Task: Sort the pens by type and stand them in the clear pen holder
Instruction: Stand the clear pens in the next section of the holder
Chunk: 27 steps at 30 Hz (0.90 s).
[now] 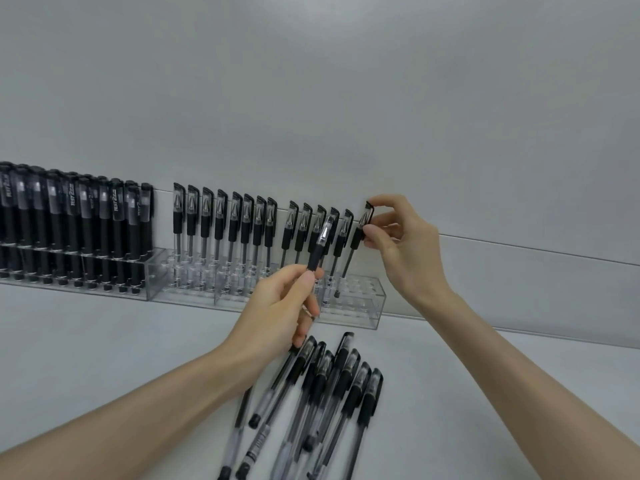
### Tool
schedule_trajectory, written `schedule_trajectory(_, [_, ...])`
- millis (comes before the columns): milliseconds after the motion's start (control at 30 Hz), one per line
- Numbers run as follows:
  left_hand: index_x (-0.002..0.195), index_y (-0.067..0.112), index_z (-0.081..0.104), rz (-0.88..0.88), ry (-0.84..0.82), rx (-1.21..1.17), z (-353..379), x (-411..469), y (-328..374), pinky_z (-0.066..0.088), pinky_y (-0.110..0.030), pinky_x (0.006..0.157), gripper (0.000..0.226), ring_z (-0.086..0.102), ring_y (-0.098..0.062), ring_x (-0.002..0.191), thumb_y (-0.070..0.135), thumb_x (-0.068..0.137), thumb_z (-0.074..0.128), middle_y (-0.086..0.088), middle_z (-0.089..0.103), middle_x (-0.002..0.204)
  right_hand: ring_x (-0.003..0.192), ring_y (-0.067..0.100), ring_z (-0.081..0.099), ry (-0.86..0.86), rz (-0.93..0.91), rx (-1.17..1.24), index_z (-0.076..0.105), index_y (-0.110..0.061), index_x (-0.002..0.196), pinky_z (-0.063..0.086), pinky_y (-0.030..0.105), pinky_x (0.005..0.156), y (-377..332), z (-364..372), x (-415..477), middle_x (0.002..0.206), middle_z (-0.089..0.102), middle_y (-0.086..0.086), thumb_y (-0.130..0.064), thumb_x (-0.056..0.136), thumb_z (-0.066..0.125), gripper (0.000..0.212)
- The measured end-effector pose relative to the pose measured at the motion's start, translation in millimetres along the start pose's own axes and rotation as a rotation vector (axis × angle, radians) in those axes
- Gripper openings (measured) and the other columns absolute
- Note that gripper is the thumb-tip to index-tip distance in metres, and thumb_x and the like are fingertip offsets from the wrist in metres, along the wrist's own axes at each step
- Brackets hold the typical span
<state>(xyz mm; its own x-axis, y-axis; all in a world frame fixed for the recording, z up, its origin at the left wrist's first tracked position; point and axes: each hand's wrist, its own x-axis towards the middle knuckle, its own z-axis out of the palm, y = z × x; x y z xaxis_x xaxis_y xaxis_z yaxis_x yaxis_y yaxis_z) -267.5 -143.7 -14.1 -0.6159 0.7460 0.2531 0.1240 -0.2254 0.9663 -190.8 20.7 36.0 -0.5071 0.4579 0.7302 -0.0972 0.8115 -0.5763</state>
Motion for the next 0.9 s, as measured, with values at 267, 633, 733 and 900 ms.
schedule_trajectory(267, [0.110, 0.027, 0.061, -0.028, -0.010, -0.013, -0.5, 0.1, 0.1, 0.019, -0.021, 0.041, 0.022, 0.027, -0.008, 0.043, 0.029, 0.099, 0.041, 0.005, 0.050, 0.054, 0.069, 0.018, 0.068, -0.059, 0.034, -0.050, 0.060, -0.016, 0.108, 0.058, 0.035, 0.075, -4.3, -2.7, 5.7, 0.073, 0.061, -0.002, 0.003, 0.088, 0.061, 0.027])
schedule_trajectory(633, [0.107, 0.014, 0.062, -0.071, -0.021, -0.061, 0.9, 0.8, -0.6, 0.027, -0.021, 0.043, 0.023, 0.038, -0.008, 0.048, 0.016, 0.100, 0.040, 0.001, 0.056, 0.060, 0.065, 0.018, 0.067, -0.039, 0.056, -0.094, 0.061, -0.018, 0.110, 0.056, 0.043, 0.073, -8.4, 0.0, -8.7, 0.076, 0.063, 0.000, -0.008, 0.091, 0.060, 0.021])
schedule_trajectory(733, [0.107, 0.013, 0.063, -0.034, -0.063, -0.051, 2.0, -0.9, -1.1, 0.032, -0.019, 0.044, 0.021, 0.042, -0.007, 0.050, 0.015, 0.099, 0.043, 0.000, 0.058, 0.063, 0.072, 0.014, 0.069, -0.074, 0.145, 0.136, 0.062, -0.015, 0.108, 0.057, 0.040, 0.075, -20.4, -0.3, -24.3, 0.084, 0.069, 0.005, -0.018, 0.090, 0.064, 0.019])
schedule_trajectory(900, [0.113, 0.015, 0.062, -0.014, -0.187, -0.033, 4.3, -3.9, -1.9, 0.039, -0.023, 0.048, 0.025, 0.045, -0.011, 0.052, 0.020, 0.100, 0.041, -0.003, 0.065, 0.070, 0.076, 0.017, 0.070, -0.105, 0.264, 0.409, 0.057, -0.012, 0.107, 0.058, 0.036, 0.079, -26.7, -0.4, -35.8, 0.083, 0.071, 0.008, -0.008, 0.082, 0.072, 0.030])
